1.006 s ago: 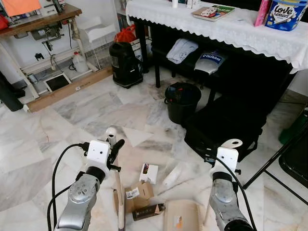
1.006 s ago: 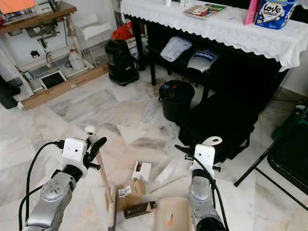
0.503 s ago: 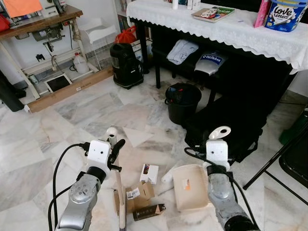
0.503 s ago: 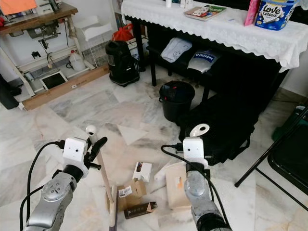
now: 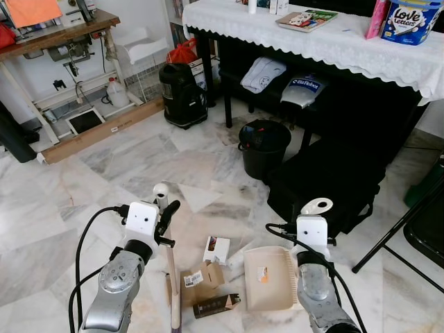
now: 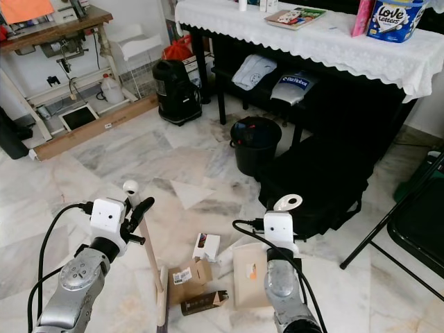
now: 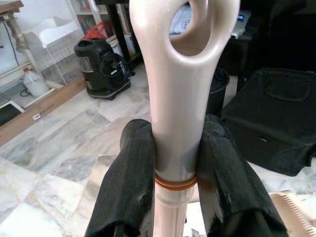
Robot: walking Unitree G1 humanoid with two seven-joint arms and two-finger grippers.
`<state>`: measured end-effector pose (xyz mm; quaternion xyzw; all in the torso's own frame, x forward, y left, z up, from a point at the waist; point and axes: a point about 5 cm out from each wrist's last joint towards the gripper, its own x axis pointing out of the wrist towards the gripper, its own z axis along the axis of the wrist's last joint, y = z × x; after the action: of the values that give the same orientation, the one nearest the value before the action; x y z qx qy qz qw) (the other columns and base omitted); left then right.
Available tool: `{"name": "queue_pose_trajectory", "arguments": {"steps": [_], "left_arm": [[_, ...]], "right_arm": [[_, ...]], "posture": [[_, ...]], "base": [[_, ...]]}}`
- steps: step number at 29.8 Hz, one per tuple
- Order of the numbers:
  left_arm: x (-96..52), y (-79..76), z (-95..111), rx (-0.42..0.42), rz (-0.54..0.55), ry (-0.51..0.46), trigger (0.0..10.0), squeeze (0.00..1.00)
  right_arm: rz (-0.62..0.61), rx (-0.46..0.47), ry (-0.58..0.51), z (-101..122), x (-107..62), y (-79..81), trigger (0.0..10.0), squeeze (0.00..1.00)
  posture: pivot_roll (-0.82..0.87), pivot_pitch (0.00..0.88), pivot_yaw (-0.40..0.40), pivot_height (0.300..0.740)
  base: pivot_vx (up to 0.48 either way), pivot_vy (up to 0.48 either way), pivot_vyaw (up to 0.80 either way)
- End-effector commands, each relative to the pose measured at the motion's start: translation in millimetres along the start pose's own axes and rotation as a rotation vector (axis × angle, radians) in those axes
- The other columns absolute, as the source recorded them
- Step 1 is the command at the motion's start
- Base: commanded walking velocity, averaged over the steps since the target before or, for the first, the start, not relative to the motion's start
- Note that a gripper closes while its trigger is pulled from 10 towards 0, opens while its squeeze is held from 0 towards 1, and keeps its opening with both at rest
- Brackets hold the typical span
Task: Sweep floor
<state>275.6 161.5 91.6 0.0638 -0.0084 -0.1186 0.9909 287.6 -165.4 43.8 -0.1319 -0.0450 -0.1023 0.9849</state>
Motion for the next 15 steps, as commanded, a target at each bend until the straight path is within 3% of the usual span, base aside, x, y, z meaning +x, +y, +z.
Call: {"name": "queue_pose_trajectory", "arguments": {"steps": [1, 9, 15], "left_arm": [[3.7, 5.9, 13.9, 0.019, 0.011, -0.059, 10.0, 0.0], [5.6, 3.8, 13.3, 0.014, 0.01, -0.057, 10.0, 0.0], [5.4, 3.9, 10.7, 0.012, 0.012, -0.05, 10.0, 0.0]], "right_arm": [[-0.052, 0.004, -0.111, 20.4, 11.8, -10.1, 10.0, 0.0], [-0.086, 0.019, -0.208, 40.9, 13.6, -19.7, 10.0, 0.0], [-0.09, -0.001, -0.135, 34.6, 4.8, -22.1, 10.0, 0.0]], "posture": [[0.1, 0.032, 0.124, 0.74], [0.08, 0.037, 0.117, 0.74], [0.07, 0.041, 0.114, 0.74]], "base": [[0.0, 0.0, 0.0], [0.0, 0.0, 0.0], [0.0, 0.0, 0.0]]}}
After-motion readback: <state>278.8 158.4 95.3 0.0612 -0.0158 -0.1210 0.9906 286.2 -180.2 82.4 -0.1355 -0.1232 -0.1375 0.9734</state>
